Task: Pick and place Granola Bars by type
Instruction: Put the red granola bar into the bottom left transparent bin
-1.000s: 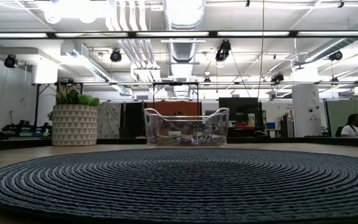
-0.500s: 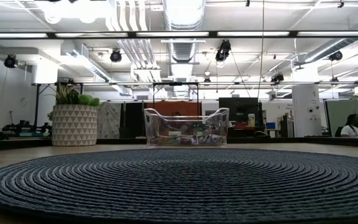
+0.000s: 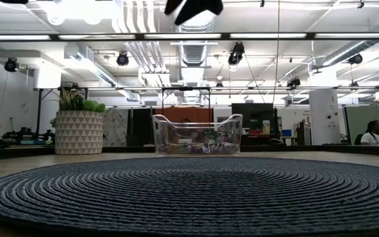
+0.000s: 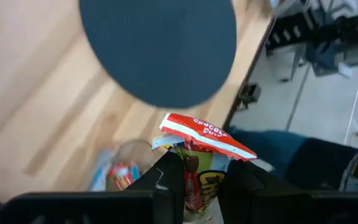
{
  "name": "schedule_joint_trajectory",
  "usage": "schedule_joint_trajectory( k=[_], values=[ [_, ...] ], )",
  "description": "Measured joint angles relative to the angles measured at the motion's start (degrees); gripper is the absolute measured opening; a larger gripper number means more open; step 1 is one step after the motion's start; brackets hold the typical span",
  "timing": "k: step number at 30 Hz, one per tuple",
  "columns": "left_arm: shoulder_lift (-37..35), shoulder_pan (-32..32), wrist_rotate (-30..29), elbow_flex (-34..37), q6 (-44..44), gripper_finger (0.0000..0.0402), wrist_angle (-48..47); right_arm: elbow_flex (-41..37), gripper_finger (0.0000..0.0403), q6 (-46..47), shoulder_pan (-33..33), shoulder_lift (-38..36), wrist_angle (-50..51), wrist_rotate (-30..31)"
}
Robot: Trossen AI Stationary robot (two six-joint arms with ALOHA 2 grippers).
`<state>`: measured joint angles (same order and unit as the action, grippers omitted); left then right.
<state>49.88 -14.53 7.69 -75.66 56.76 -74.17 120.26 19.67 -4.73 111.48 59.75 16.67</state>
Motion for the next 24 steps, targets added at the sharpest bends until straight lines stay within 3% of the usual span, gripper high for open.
schedule_joint_trajectory(
  k=[14, 24],
  values=[
    [5.22, -16.20, 1.33, 8.19, 20.39, 0.0053, 1.01, -8.61, 0.0192, 2.44, 0.04, 0.02, -1.47, -0.02],
    [5.94, -21.99, 1.81, 19.55, 33.72, 0.0053, 18.39, -9.98, 0.0192, 2.22, 0.02, 0.02, -2.13, -0.17]
  ],
)
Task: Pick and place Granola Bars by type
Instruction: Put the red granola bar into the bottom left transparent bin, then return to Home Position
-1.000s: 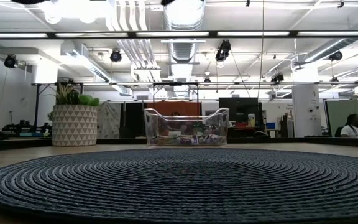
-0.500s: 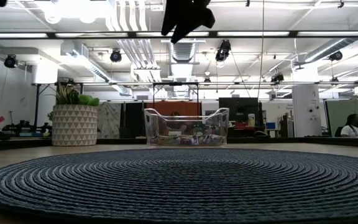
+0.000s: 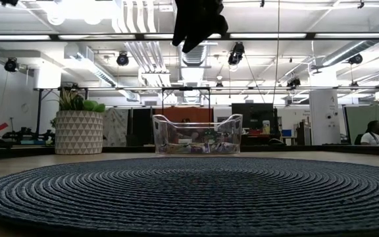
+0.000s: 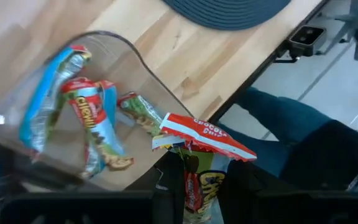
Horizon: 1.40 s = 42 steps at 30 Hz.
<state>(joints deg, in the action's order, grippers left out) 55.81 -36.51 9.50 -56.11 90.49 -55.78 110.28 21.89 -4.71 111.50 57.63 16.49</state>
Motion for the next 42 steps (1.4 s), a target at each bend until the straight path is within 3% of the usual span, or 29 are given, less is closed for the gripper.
schedule_joint_trajectory(
  k=[11, 16, 29, 42],
  values=[
    [0.02, -2.31, 6.97, 9.50, 8.20, 0.0053, 3.84, 0.00, 0.0192, 0.00, 0.00, 0.00, -0.15, -0.11],
    [0.00, -2.45, 7.48, 9.72, 7.12, 0.0066, 3.41, 0.00, 0.0192, 0.00, 0.00, 0.00, -0.48, -0.13],
    [-0.02, -2.71, 7.74, 11.51, 6.76, 0.0163, 2.69, 0.02, 0.0192, 0.06, 0.00, 0.00, -2.84, -1.81],
    [-0.02, -2.71, 12.87, 11.51, 5.13, 0.0168, 1.85, 0.04, 0.0192, 0.20, -0.02, 0.00, -3.77, -2.16]
  ],
)
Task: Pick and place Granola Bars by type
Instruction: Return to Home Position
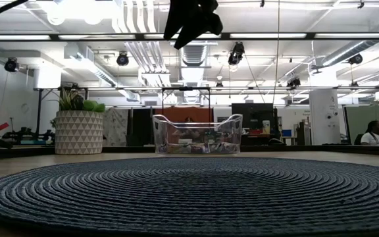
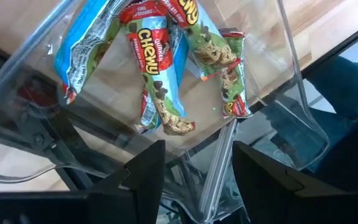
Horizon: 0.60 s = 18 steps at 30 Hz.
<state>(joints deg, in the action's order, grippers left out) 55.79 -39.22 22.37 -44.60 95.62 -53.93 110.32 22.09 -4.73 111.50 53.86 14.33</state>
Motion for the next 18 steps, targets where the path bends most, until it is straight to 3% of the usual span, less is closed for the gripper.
schedule_joint_trajectory(
  k=[18],
  values=[
    [0.00, -0.02, 0.88, 0.00, -0.61, 0.0168, -0.75, 0.00, 0.0192, -0.04, 0.00, 0.00, -3.26, 0.04]
  ],
)
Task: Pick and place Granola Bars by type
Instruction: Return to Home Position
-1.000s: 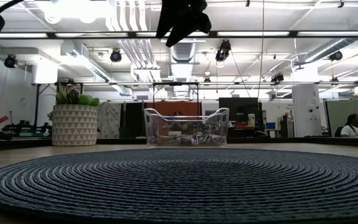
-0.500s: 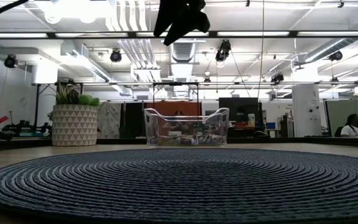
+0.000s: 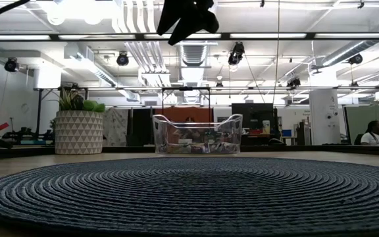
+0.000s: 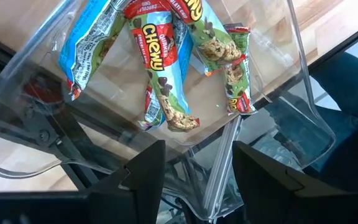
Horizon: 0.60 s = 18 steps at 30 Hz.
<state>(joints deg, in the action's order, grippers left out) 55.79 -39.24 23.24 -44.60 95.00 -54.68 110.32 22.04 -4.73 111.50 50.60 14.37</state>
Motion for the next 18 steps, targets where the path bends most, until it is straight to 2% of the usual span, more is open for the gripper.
schedule_joint_trajectory(
  k=[6, 14, 18],
  values=[
    [0.00, 0.00, 1.16, 0.00, 0.02, 0.0178, 0.00, 0.00, 0.0192, -0.15, 0.00, 0.00, -0.60, 0.00],
    [0.00, 0.00, 5.25, 0.00, 1.94, 0.0241, -0.06, 0.00, 0.0192, -0.17, 0.00, 0.00, -0.58, 0.02],
    [0.00, 0.00, 6.71, 0.00, 3.06, 0.0257, 0.00, 0.00, 0.0192, -1.45, 0.00, 0.00, -0.58, 0.04]
  ],
)
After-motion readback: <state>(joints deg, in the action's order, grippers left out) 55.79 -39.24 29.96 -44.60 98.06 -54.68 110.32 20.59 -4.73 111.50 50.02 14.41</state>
